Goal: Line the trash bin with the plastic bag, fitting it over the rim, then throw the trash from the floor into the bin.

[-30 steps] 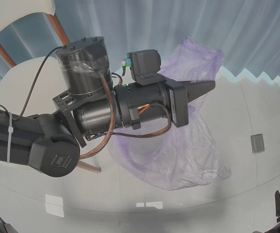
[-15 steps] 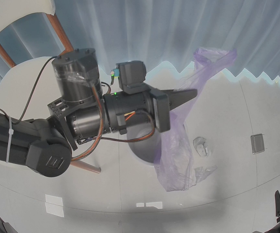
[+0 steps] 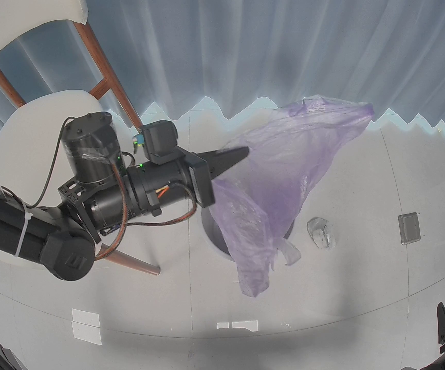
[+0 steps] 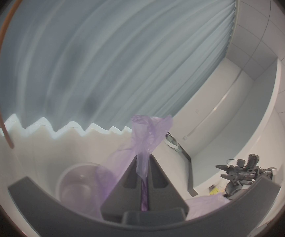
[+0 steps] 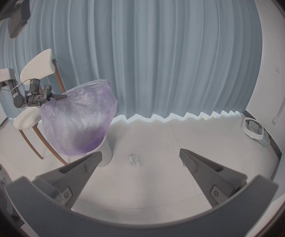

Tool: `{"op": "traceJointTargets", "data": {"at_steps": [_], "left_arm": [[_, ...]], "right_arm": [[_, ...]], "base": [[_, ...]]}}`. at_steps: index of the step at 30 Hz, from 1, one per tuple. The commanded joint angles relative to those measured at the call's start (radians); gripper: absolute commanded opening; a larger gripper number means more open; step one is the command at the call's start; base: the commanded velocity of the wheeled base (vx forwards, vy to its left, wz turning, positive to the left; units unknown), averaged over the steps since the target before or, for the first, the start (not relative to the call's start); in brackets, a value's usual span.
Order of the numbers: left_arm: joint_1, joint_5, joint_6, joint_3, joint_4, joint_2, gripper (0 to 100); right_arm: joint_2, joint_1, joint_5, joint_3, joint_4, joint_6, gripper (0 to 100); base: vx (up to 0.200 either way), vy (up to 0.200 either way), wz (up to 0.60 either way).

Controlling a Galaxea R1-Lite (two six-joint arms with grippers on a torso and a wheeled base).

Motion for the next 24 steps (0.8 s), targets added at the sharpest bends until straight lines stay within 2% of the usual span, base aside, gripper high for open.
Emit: {"op": "traceJointTargets", "data": {"at_steps": [1, 3, 8, 12, 18, 22, 24], "left_arm": [[0.079, 0.01, 0.001, 0.022, -0.007, -0.032, 0], [0.091, 0.008, 0.001, 0.071, -0.007, -0.064, 0], [0.059, -0.002, 0.003, 0.192, -0.008, -0.095, 0], [0.05, 0.001, 0.003, 0.2, -0.013, -0.092, 0], [0.08, 0.011, -0.011, 0.232, -0.1, -0.079, 0], [0.086, 0.054, -0.022, 0.172, -0.145, -0.029, 0], [0.085, 0.051, -0.022, 0.172, -0.159, -0.018, 0]], "right_arm": [[-0.016, 0.0, 0.0, 0.016, 0.0, 0.0, 100], [-0.016, 0.0, 0.0, 0.016, 0.0, 0.0, 100], [-0.016, 0.0, 0.0, 0.016, 0.0, 0.0, 100], [-0.016, 0.0, 0.0, 0.016, 0.0, 0.0, 100], [-0.016, 0.0, 0.0, 0.016, 0.0, 0.0, 100], [-0.016, 0.0, 0.0, 0.016, 0.0, 0.0, 100], [-0.016, 0.0, 0.0, 0.016, 0.0, 0.0, 100]], "base": [[0.0, 0.0, 0.0], [0.0, 0.0, 0.0], [0.0, 0.0, 0.0], [0.0, 0.0, 0.0], [0.0, 0.0, 0.0], [0.0, 0.0, 0.0], [0.0, 0.0, 0.0]]}}
